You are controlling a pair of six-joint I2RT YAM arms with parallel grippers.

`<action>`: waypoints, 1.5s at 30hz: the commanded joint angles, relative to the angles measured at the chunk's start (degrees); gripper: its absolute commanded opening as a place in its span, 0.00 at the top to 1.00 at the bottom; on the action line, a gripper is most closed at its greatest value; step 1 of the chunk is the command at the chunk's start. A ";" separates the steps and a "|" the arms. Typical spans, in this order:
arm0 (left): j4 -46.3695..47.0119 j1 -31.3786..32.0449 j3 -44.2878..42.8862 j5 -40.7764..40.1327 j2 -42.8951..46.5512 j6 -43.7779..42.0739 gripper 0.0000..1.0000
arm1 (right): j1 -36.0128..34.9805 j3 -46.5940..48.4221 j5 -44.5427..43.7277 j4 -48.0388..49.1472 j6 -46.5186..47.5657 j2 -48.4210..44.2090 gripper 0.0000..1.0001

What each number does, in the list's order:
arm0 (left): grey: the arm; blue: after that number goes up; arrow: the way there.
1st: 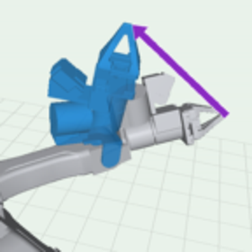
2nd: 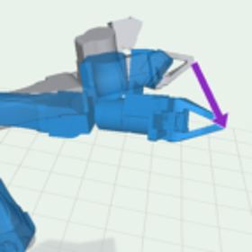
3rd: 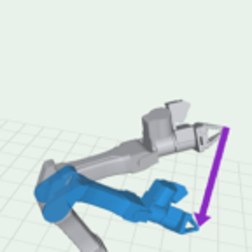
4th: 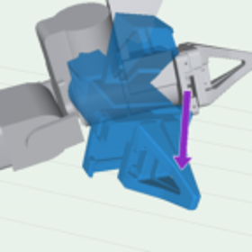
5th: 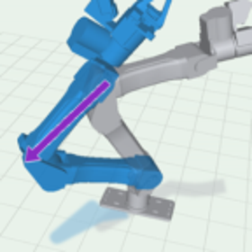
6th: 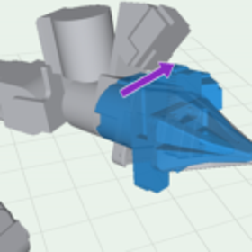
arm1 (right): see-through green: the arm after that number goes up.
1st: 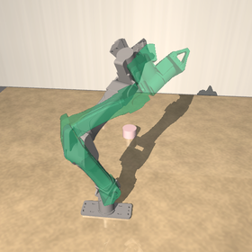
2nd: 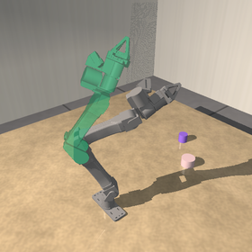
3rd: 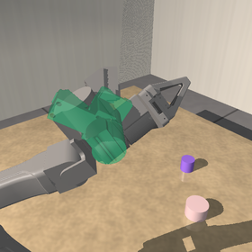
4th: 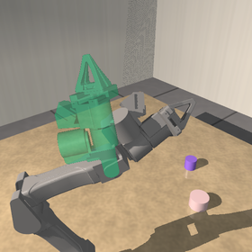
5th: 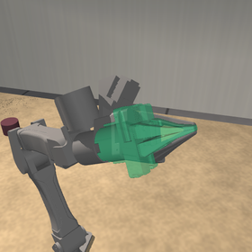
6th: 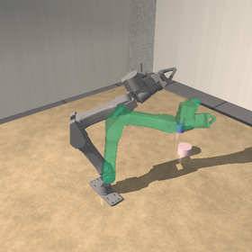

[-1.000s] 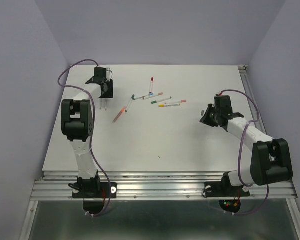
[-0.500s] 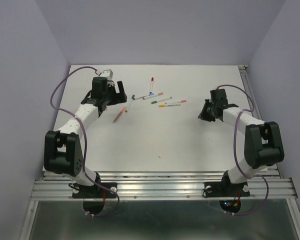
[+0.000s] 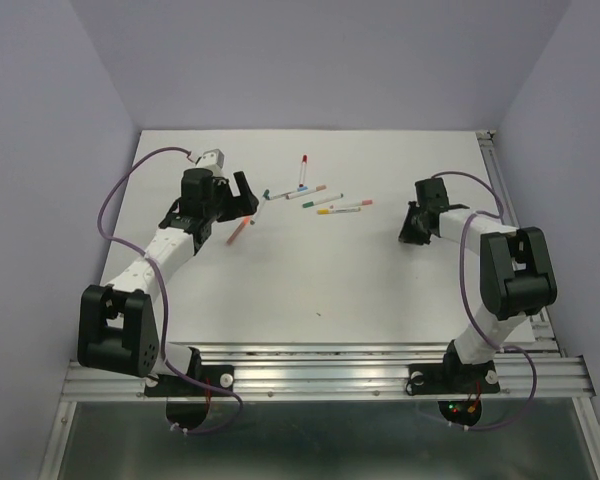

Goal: Open the pen caps

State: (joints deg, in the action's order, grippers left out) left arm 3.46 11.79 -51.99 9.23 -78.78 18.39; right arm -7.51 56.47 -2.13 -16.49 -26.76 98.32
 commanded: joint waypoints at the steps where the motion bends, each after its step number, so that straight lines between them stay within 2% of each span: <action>1: 2.60 -0.19 0.66 2.10 0.74 0.42 0.01 | 0.30 3.47 -2.88 -1.09 0.49 0.55 0.75; 7: 2.43 -0.28 0.48 1.84 1.53 0.15 0.01 | 0.30 3.39 -2.35 -1.70 0.05 0.64 0.69; 8: 2.34 -0.19 0.40 1.84 1.53 0.15 0.01 | 0.30 3.39 -2.09 -1.70 0.05 0.64 0.63; 14: 0.67 -0.19 -0.74 -0.36 0.21 -1.07 0.01 | 0.39 3.21 -0.77 -2.14 0.13 -0.59 0.51; 15: 0.49 -0.19 -1.01 -0.36 -0.23 -1.51 0.01 | 0.39 3.12 -0.60 -2.32 0.31 -0.94 0.46; 17: 0.14 -0.28 -2.06 -0.18 -1.10 -2.91 0.01 | 0.30 2.86 -1.03 -3.02 -0.21 -2.69 0.04; 18: 0.05 -0.19 -2.50 0.08 -2.33 -3.79 0.01 | 0.30 2.77 -1.47 -3.28 -0.31 -3.39 0.00; 24: -1.79 -0.28 -7.24 0.61 -10.24 -9.24 0.01 | 0.30 -0.74 1.51 -2.85 -0.40 -11.83 0.00; 28: -8.38 -0.28 -12.96 -5.88 -16.22 -10.22 0.01 | 0.39 -3.11 5.63 -2.58 0.83 -16.93 0.00; 36: -11.37 -0.45 -13.06 -11.26 -19.82 -9.52 0.02 | 0.39 -4.44 5.65 -3.19 1.71 -19.75 0.00; 42: -12.34 -0.37 -9.98 -15.04 -22.02 -7.58 0.08 | 0.39 -5.67 3.98 -2.49 1.45 -20.19 0.00; 45: -12.43 -0.37 -10.76 -14.16 -23.08 -8.19 0.18 | 0.30 -5.75 4.50 -2.49 1.45 -19.93 0.00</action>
State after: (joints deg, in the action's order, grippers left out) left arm -8.10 11.68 -62.65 -3.31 -101.10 10.33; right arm -7.49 51.55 2.79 -19.92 -26.13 79.42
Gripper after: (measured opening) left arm 0.863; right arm 0.998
